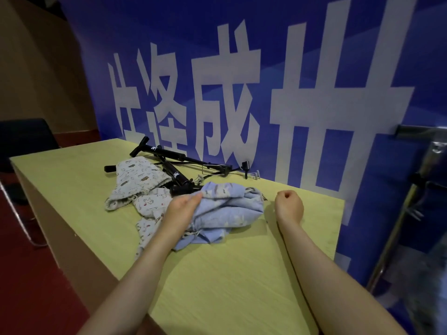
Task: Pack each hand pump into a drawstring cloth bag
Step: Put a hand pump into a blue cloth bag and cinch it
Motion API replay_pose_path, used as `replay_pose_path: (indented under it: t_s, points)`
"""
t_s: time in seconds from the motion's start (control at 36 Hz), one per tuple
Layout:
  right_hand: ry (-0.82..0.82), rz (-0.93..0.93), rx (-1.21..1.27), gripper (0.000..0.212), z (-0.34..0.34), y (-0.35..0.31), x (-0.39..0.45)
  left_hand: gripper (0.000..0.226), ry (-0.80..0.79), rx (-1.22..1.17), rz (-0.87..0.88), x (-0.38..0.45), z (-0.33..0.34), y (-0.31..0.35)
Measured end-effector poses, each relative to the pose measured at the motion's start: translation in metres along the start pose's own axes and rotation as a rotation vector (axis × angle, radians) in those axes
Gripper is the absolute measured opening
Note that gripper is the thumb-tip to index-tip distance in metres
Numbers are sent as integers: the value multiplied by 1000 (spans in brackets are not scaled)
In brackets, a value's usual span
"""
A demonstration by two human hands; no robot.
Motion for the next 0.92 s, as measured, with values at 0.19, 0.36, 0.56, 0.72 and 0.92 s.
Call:
replay_pose_path:
  t_s: [0.19, 0.36, 0.56, 0.72, 0.92]
  points:
    - [-397, -239, -324, 33, 15, 13, 28, 50, 149, 180, 70, 11, 5, -11]
    - [-455, -302, -348, 36, 19, 12, 37, 50, 184, 106, 30, 19, 2, -11]
    - [-497, -345, -432, 21, 24, 17, 39, 40, 192, -120, -88, 25, -1, -10]
    - [-486, -382, -504, 20, 26, 16, 37, 35, 222, -192, -121, 27, -1, -8]
    - [-467, -382, -468, 21, 24, 18, 37, 35, 223, -216, -117, 27, -2, -9]
Point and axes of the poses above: each hand's wrist, its own x-axis towards the middle knuckle, its own z-axis out of the palm, y = z × x, the point moved 1 cm from there along x, towards the middle knuckle, and after that the axes turned 13 degrees about -z, right-handed, at the moved point
